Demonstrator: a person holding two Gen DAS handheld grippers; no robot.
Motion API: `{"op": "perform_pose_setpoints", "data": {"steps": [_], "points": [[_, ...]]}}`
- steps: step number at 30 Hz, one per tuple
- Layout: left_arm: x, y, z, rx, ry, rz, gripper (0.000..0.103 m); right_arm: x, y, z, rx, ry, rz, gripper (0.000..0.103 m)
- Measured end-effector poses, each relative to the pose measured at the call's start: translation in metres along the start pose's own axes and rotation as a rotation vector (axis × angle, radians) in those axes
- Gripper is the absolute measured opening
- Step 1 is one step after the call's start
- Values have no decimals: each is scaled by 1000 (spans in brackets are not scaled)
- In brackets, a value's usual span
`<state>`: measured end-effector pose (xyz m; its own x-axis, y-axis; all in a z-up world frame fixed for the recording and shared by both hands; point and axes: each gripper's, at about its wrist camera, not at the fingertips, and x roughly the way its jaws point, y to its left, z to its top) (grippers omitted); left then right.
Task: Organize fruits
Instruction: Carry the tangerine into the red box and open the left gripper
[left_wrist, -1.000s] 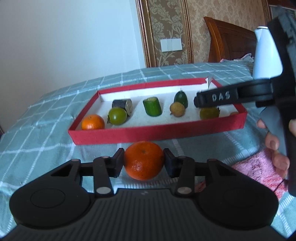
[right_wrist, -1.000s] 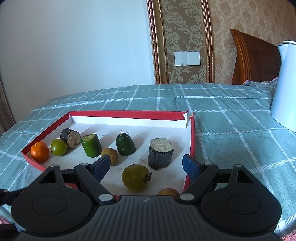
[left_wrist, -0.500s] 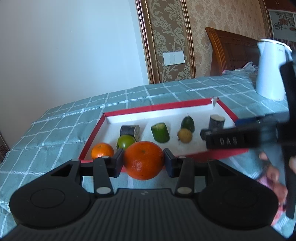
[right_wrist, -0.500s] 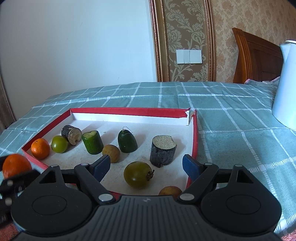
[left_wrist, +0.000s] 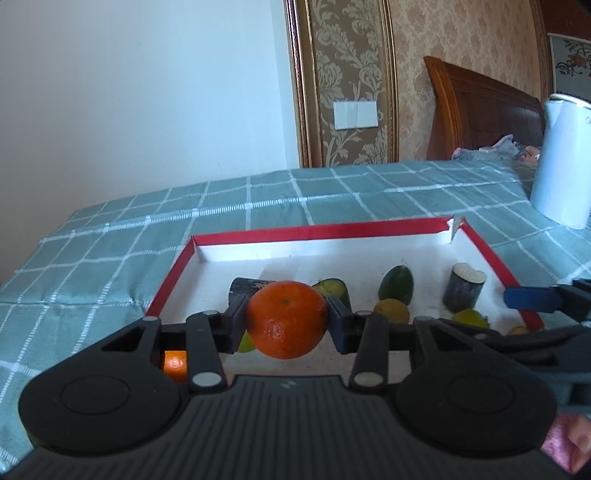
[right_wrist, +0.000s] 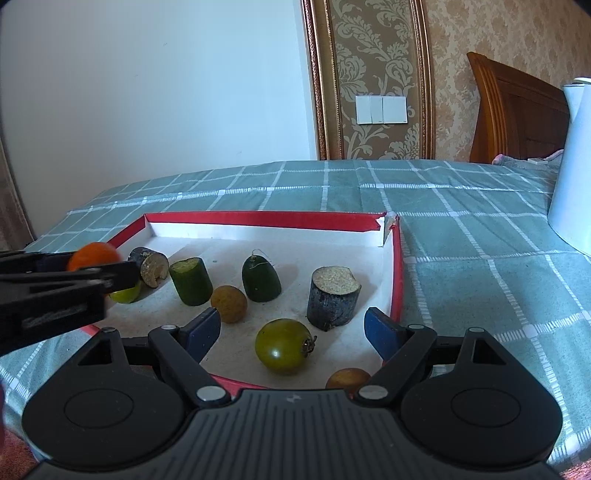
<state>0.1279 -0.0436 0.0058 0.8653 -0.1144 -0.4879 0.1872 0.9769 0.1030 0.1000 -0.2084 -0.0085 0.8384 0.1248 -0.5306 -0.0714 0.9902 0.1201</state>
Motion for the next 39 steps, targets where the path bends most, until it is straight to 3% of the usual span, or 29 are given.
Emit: {"op": "perform_pose_setpoints", "data": {"steps": [5,18,30,32,34,35,39], "points": [[18,4,-1,-26,31,-18,42,1,1,0,-2,10,6,85],[21,-5,-6,6,19,-32,42,4,4,-2,-13,29,-1,85],[20,-13,-9,13,22,-27,48,-4,-2,1,14,-35,-50,86],[20,-15,-11,25,19,-23,51,-6,-3,2,23,-44,-54,86],[20,-16,-12,28,11,-5,68,-7,-6,3,36,-56,-57,86],[20,-15,-12,22,10,3,71,-8,-6,3,39,-62,-61,86],[19,-12,-13,10,8,6,74,-8,-7,4,41,-69,-73,88]]}}
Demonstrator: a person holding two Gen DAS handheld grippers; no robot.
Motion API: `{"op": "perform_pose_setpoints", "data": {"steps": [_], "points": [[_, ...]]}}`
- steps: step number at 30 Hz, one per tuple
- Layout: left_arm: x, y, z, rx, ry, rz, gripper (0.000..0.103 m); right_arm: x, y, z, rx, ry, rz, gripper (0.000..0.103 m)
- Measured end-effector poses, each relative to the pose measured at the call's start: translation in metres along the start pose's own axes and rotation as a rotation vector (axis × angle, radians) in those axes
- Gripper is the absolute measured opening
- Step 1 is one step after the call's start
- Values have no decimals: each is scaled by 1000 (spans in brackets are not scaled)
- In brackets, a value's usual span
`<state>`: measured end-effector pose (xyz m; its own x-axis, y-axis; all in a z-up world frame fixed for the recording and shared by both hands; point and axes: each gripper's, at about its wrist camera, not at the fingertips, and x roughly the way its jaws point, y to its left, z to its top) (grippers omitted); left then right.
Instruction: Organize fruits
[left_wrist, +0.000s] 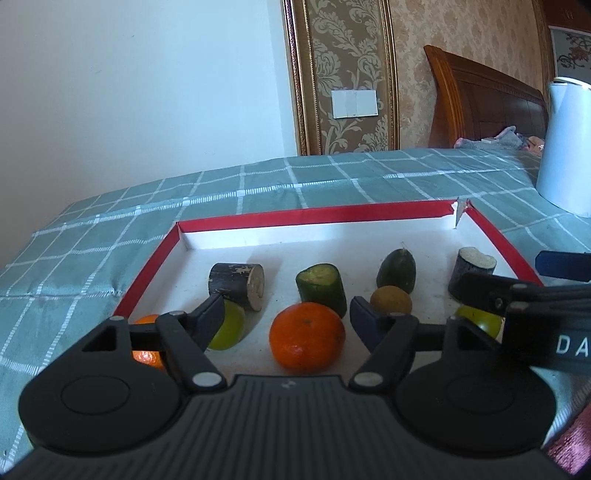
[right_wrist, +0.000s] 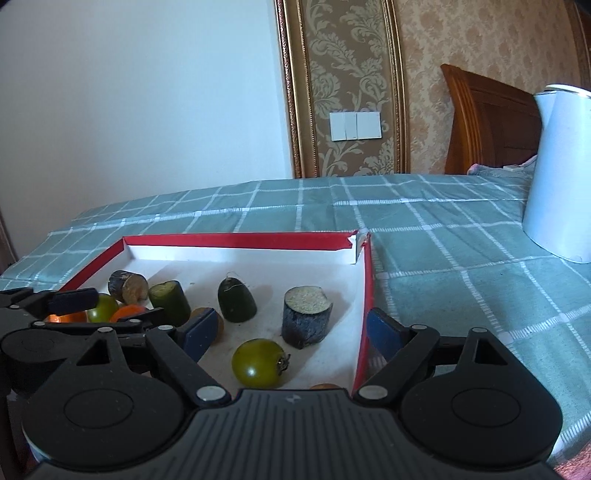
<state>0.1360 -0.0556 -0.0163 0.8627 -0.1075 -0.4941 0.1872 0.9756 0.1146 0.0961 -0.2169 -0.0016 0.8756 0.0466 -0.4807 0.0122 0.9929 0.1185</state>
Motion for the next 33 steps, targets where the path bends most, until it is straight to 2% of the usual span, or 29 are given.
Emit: {"op": "perform_pose_setpoints", "data": {"steps": [1,2,11,15,16,21,25,30,33], "points": [[0,-1,-1,5,1,4,81,0,0,0,2,0,0,88],[1,-1,-1,7,4,15,83,0,0,0,1,-1,-2,88],[-11,5,-6,-24,1,30,87,-2,-4,1,18,-23,-13,89],[-25,10,-8,-54,-19,43,94,-9,-11,3,51,-72,-31,90],[-29,10,-8,-58,-27,48,96,-9,-12,3,59,-75,-35,93],[-55,8,-12,-57,-56,93,103,-4,-12,2,50,-45,-44,95],[-80,10,-15,-88,-66,116,103,-7,0,-2,-9,-37,-59,95],[-108,20,-20,-168,-78,120,103,-27,8,-11,-5,-53,-43,95],[-120,21,-22,-175,-77,148,103,-38,18,-18,-47,-62,-55,95]]}}
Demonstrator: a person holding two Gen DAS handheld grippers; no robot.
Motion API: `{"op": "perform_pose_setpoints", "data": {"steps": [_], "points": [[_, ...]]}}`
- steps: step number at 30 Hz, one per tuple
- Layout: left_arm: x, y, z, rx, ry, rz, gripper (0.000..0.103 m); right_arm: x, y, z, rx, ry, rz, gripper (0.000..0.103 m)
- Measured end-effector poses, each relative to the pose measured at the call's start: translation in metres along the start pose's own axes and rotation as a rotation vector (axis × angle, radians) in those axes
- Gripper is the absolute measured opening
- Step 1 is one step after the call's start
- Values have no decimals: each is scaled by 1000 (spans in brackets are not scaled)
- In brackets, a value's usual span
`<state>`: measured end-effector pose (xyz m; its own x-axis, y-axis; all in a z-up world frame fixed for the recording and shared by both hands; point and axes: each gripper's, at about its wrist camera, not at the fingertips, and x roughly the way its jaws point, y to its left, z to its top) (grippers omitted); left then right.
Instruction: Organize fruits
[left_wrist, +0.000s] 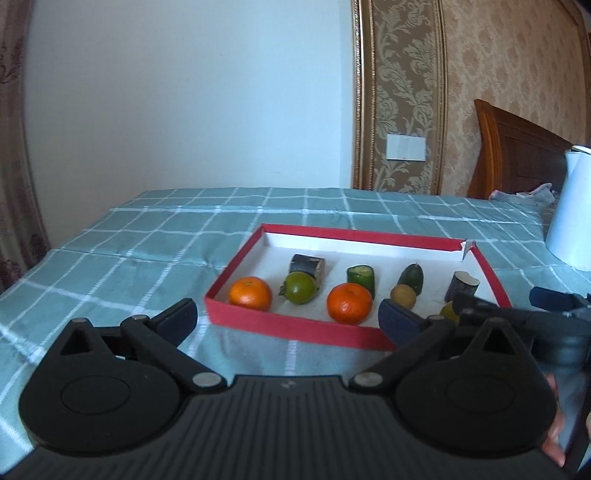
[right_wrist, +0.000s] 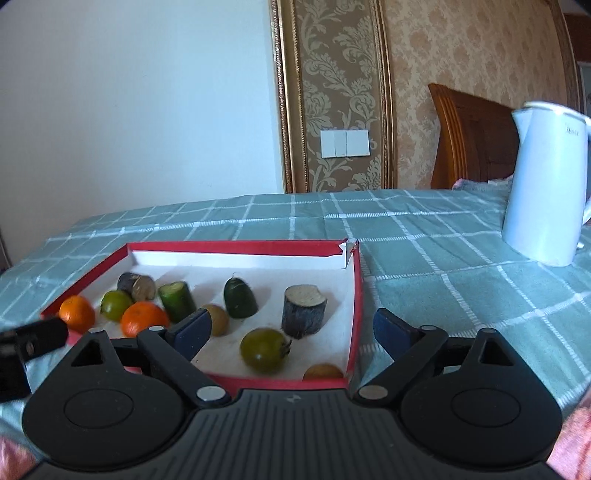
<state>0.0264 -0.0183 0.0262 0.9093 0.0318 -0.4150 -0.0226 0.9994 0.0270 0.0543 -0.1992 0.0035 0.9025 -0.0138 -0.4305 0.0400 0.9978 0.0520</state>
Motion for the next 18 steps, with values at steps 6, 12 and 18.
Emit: {"op": "perform_pose_setpoints", "data": {"steps": [6,12,18], "points": [[-18,0,-6,9,4,30,103,-21,15,-7,-37,-38,-13,95],[-28,3,-8,-4,-3,29,103,-30,17,-8,-29,-53,-26,97],[-33,3,-10,2,-11,37,103,-32,17,-10,-26,-48,-33,98]]}}
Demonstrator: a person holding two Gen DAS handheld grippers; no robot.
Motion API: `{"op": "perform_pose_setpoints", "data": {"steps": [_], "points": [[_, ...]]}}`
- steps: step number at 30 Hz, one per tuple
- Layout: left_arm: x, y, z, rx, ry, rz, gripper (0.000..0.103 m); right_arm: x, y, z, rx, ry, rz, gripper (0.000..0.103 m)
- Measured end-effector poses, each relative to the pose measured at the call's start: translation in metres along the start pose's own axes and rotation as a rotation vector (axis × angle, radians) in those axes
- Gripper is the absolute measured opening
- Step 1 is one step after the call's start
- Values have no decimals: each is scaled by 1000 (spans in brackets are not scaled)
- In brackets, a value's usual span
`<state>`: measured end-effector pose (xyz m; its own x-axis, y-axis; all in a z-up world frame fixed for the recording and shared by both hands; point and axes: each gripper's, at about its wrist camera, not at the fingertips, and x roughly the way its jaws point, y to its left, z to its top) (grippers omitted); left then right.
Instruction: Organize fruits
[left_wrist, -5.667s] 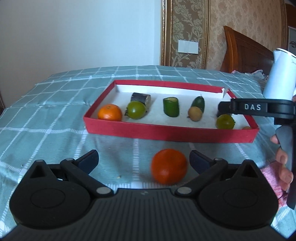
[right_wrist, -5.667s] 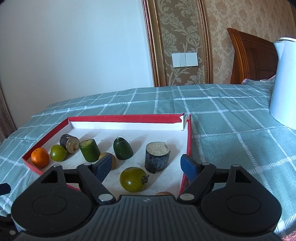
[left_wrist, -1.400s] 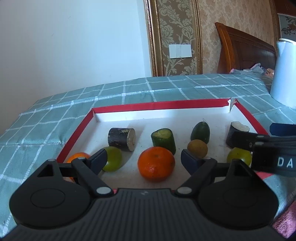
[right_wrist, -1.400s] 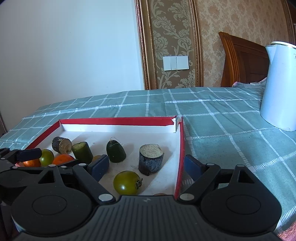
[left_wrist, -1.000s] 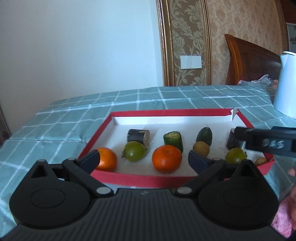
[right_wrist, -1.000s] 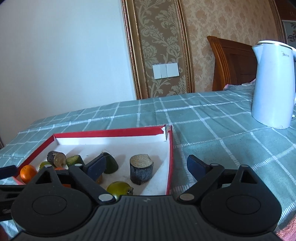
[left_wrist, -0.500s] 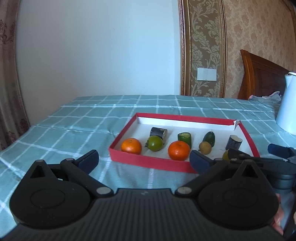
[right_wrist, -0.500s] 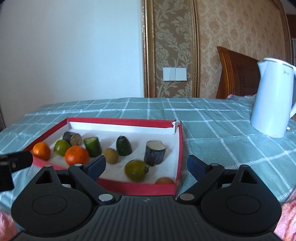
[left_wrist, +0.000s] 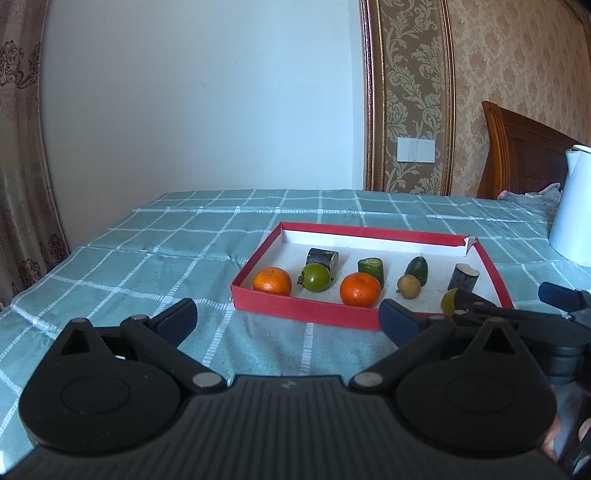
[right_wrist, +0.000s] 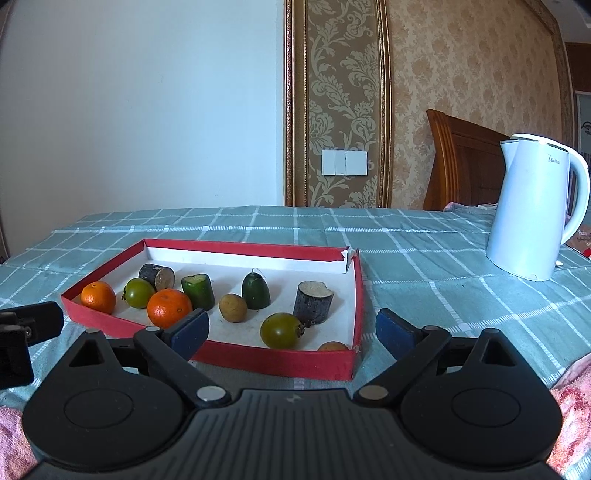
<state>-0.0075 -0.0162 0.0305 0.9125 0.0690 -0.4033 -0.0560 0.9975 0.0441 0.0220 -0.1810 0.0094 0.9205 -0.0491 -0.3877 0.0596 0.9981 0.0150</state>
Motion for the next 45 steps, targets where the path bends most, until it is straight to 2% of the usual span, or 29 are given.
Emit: {"op": "perform_pose_setpoints", "data": {"steps": [6,27,38,45], "points": [[1,-3,-2,17,6,2,103,-2,2,-2,-11,-1,-5,98],[-9,-5,-3,34,-45,-15,103,1,7,-4,-26,6,1,98],[-5,-4,-8,34,-15,-54,103,3,9,-6,-28,19,5,98],[-4,-3,-15,43,-18,-26,103,4,11,-10,-28,53,18,98]]}}
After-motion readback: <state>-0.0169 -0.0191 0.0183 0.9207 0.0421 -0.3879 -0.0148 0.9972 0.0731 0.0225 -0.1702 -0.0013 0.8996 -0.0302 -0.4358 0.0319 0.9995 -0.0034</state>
